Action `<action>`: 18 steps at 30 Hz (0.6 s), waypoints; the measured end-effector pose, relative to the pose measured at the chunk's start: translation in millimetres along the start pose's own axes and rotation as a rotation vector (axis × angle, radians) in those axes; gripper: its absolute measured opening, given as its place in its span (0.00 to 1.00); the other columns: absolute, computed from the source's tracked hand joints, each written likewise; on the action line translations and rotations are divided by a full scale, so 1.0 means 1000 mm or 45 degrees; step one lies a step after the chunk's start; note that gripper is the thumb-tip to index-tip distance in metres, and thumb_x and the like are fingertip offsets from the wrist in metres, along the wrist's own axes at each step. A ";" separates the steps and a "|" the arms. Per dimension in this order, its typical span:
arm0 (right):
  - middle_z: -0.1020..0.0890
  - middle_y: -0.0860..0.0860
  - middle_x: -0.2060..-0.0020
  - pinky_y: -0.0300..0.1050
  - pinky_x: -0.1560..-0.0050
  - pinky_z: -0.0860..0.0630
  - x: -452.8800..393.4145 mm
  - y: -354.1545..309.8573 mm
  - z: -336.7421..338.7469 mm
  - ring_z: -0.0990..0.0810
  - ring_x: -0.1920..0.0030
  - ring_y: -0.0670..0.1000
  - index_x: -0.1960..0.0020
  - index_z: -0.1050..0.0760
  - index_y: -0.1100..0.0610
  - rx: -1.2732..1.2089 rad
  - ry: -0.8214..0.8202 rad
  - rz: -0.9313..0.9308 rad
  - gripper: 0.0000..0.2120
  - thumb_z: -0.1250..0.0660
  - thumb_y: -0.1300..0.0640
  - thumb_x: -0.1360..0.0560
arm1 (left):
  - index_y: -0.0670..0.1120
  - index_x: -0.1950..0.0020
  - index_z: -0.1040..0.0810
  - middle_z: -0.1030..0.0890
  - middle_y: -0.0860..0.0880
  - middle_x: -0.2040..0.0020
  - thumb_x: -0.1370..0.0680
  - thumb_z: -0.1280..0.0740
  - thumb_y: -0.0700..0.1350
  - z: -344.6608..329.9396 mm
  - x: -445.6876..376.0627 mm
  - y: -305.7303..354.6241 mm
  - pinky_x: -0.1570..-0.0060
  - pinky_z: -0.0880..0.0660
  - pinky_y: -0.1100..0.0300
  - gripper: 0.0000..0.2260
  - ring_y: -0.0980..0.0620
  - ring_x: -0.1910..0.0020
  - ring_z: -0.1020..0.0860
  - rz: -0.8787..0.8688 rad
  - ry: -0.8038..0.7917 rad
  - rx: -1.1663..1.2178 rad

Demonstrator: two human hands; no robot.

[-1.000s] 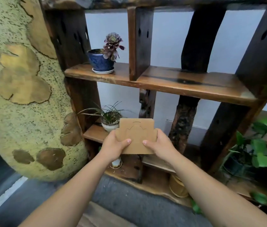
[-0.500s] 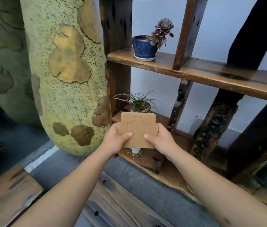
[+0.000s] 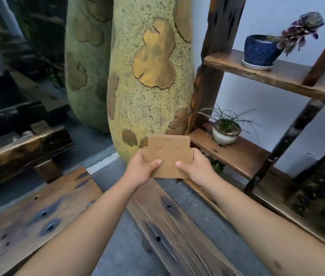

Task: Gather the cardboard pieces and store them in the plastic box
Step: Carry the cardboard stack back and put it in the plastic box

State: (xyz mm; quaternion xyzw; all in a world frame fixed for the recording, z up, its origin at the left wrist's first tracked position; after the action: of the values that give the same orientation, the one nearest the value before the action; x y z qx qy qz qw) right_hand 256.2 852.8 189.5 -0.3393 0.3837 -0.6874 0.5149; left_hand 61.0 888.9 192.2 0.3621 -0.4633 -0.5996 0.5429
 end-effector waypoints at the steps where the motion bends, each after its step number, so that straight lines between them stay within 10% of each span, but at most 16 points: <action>1: 0.21 0.48 0.46 0.46 0.47 0.25 -0.002 -0.005 -0.014 0.22 0.46 0.49 0.43 0.30 0.49 0.019 -0.029 0.005 0.19 0.25 0.52 0.30 | 0.41 0.36 0.28 0.20 0.46 0.42 0.28 0.26 0.43 0.014 0.002 -0.007 0.43 0.26 0.55 0.22 0.50 0.45 0.22 0.021 0.026 0.001; 7: 0.22 0.47 0.51 0.44 0.50 0.27 -0.005 -0.031 -0.091 0.23 0.49 0.49 0.43 0.29 0.51 0.103 -0.187 0.031 0.20 0.25 0.51 0.30 | 0.43 0.37 0.27 0.20 0.47 0.43 0.28 0.26 0.44 0.083 0.019 -0.049 0.42 0.25 0.52 0.22 0.49 0.45 0.21 0.115 0.203 -0.008; 13: 0.21 0.49 0.48 0.45 0.48 0.27 -0.005 -0.055 -0.162 0.23 0.49 0.49 0.43 0.30 0.52 0.108 -0.404 0.140 0.20 0.25 0.54 0.30 | 0.48 0.44 0.29 0.23 0.57 0.54 0.28 0.25 0.45 0.139 0.047 -0.085 0.66 0.31 0.77 0.17 0.65 0.58 0.26 0.220 0.427 -0.001; 18: 0.21 0.48 0.48 0.50 0.43 0.26 -0.002 -0.080 -0.237 0.23 0.46 0.50 0.44 0.31 0.49 0.136 -0.650 0.204 0.20 0.25 0.51 0.30 | 0.51 0.44 0.31 0.23 0.54 0.49 0.28 0.26 0.49 0.195 0.080 -0.114 0.53 0.30 0.60 0.18 0.54 0.51 0.25 0.352 0.645 -0.025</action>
State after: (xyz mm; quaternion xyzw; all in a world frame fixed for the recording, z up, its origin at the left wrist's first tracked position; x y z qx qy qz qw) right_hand 17.0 911.1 146.9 -0.4426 0.2305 -0.5560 0.6647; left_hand -169.9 839.6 149.8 0.4285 -0.3521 -0.4147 0.7214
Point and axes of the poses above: each hand's wrist, its own x-axis away from the middle knuckle, its own z-axis out of the back of the hand, y = z × x, the point moved 4 cm from there along -x, towards the middle knuckle
